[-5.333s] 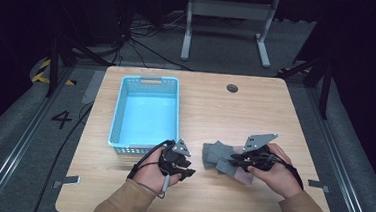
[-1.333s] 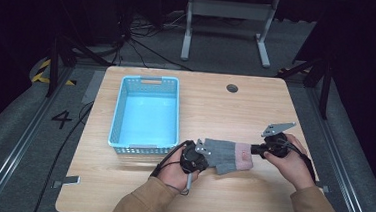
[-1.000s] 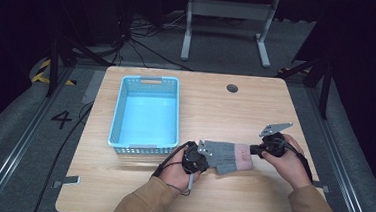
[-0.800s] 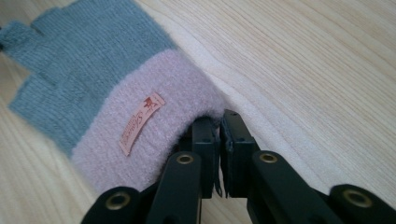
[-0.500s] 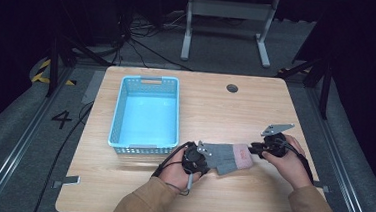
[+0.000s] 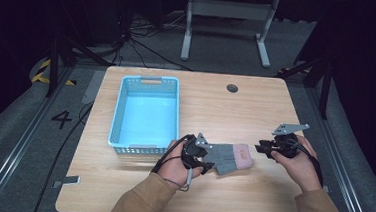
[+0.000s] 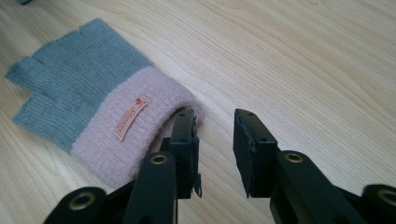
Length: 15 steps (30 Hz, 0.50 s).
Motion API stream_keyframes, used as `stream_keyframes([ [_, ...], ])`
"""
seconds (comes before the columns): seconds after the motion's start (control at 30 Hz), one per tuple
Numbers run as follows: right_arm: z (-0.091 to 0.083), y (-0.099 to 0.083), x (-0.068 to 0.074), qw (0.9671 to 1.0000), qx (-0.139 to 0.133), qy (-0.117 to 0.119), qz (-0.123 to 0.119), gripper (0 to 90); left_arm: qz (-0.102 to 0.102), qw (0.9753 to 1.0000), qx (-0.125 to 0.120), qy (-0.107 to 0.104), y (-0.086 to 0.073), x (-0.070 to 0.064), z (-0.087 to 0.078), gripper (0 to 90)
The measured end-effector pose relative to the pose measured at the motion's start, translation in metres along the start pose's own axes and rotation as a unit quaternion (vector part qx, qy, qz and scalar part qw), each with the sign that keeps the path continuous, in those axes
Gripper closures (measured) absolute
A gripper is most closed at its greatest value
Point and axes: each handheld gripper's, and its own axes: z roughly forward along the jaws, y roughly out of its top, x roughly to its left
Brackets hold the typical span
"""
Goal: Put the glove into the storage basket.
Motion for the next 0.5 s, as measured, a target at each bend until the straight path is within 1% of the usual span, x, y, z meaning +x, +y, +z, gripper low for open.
stream_keyframes([
  [0.07,-0.002,0.000,0.000,1.0000,-0.001,0.001,-0.001,67.6,-0.001,1.0000,-0.002,0.001,0.003,0.001,-0.003,51.3],
  [0.1,-0.004,0.001,0.000,1.0000,-0.002,-0.003,-0.001,66.8,-0.003,1.0000,-0.003,0.000,0.004,0.000,-0.003,50.4],
  [0.2,-0.008,0.000,0.000,1.0000,-0.006,-0.001,0.002,64.5,-0.003,1.0000,0.007,-0.003,0.007,0.002,-0.004,47.2],
  [0.23,-0.010,0.000,-0.001,1.0000,-0.007,0.000,0.002,63.9,-0.003,1.0000,0.004,-0.004,0.009,0.002,-0.003,46.0],
  [0.3,-0.016,-0.001,-0.001,0.9999,-0.009,-0.003,0.008,61.2,-0.007,0.9999,0.006,-0.010,0.013,0.002,-0.002,42.3],
  [0.33,-0.016,-0.001,-0.001,0.9999,-0.009,-0.003,0.008,61.2,-0.007,0.9999,0.003,-0.012,0.014,0.002,-0.002,42.3],
  [0.37,-0.017,-0.002,-0.001,0.9999,-0.011,-0.002,0.008,60.6,-0.007,0.9999,0.000,-0.012,0.018,0.002,-0.001,40.2],
  [0.4,-0.020,-0.004,-0.002,0.9998,-0.014,-0.003,0.013,58.9,-0.002,0.9999,0.003,-0.013,0.022,0.002,0.000,35.7],
  [0.5,-0.024,-0.006,-0.003,0.9997,-0.015,-0.003,0.020,58.1,0.004,0.9999,0.006,-0.012,0.026,0.002,0.003,30.8],
])
